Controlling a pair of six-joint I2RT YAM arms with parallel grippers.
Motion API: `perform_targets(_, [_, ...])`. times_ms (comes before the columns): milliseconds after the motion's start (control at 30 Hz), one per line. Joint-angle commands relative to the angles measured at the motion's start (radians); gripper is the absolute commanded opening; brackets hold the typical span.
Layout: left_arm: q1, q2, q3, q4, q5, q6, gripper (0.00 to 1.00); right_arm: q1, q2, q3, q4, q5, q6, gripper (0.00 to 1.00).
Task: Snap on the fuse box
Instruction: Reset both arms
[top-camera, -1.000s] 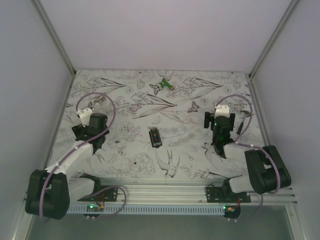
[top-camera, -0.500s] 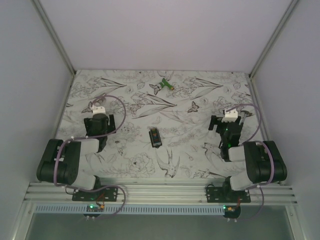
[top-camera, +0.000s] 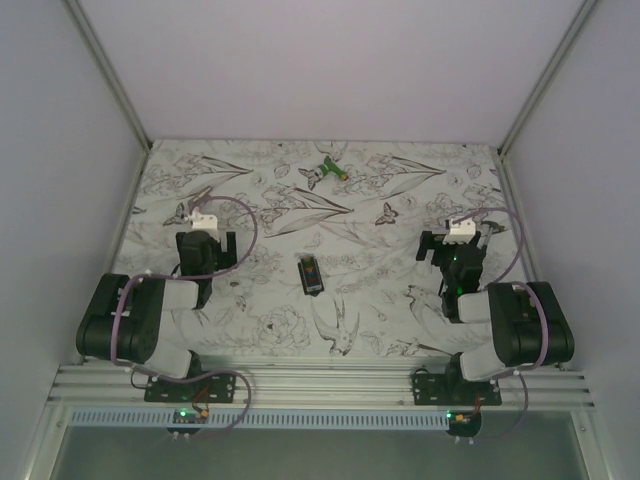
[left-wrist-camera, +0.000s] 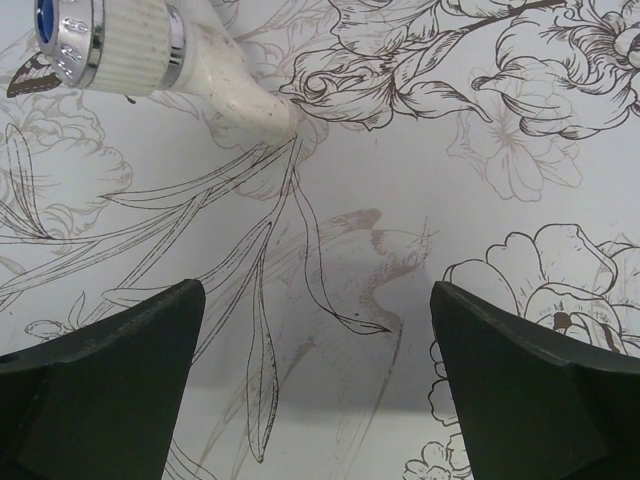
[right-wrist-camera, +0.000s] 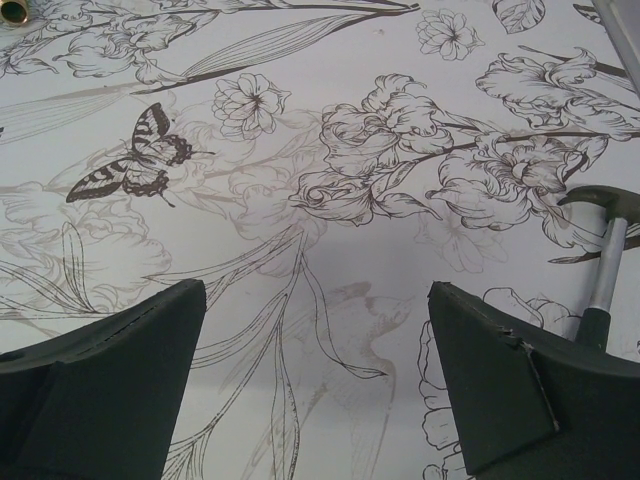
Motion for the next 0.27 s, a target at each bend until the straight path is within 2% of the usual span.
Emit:
perform_targets(0, [0.009,0.009,0.011,0.028,0.035,0.008,1.0,-0.01,0.005,0.022,0.054,-0.01,0.014,1.0])
perform_targets(233, [0.016,0.011,0.015,0.019,0.049,0.007,1.0,-0.009,0.004,0.021,0.056,-0.01,0.014,1.0])
